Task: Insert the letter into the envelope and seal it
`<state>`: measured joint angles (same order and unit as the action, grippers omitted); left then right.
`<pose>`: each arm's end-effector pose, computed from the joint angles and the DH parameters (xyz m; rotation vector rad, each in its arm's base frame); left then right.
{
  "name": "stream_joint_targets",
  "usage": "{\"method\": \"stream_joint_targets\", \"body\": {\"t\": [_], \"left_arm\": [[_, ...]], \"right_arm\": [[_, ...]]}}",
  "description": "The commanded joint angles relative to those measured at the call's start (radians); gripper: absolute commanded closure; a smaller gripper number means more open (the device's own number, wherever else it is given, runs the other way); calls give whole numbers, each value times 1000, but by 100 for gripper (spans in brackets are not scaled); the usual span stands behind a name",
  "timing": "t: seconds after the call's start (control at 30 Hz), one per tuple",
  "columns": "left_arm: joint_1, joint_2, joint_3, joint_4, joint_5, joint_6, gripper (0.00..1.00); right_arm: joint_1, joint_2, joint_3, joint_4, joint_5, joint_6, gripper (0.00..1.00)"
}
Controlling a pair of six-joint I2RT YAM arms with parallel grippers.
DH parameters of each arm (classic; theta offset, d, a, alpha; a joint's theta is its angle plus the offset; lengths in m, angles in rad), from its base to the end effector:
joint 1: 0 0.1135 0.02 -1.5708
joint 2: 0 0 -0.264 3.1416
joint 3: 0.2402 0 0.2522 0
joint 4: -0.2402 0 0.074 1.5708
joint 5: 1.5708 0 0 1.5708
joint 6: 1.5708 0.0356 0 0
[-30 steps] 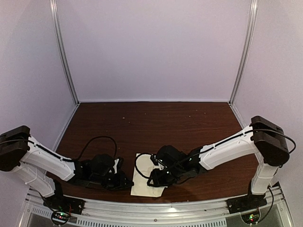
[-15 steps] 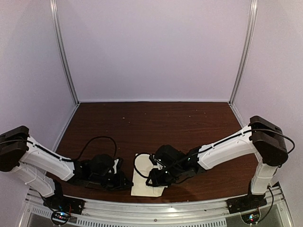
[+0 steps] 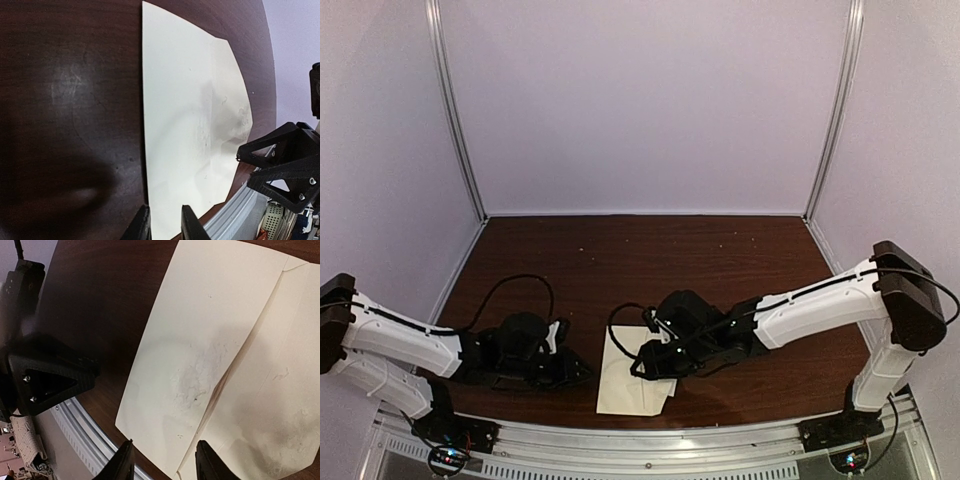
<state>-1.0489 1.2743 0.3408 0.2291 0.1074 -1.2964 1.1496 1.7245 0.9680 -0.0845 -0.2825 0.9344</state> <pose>0.1065 -0.1928 0.1340 -0.2619 2.6399 -1.1859 0.1348 0.3252 0.1693 -0.4505 2.7592 1.1210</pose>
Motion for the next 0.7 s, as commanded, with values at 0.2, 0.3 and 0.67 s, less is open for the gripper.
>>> {"method": "stream_joint_targets", "body": {"t": [0.2,0.3,0.67], "left_arm": [[73,117,85,77,71,95,78],[75,164,101,92,92,105,78],[73,225,120,106,116,109,78]], "right_arm": [[-36,82,21,41,-30,-40,57],[-37,99,23,54,-41,-42,57],[-45,192,123,34,-77,-85,57]]}}
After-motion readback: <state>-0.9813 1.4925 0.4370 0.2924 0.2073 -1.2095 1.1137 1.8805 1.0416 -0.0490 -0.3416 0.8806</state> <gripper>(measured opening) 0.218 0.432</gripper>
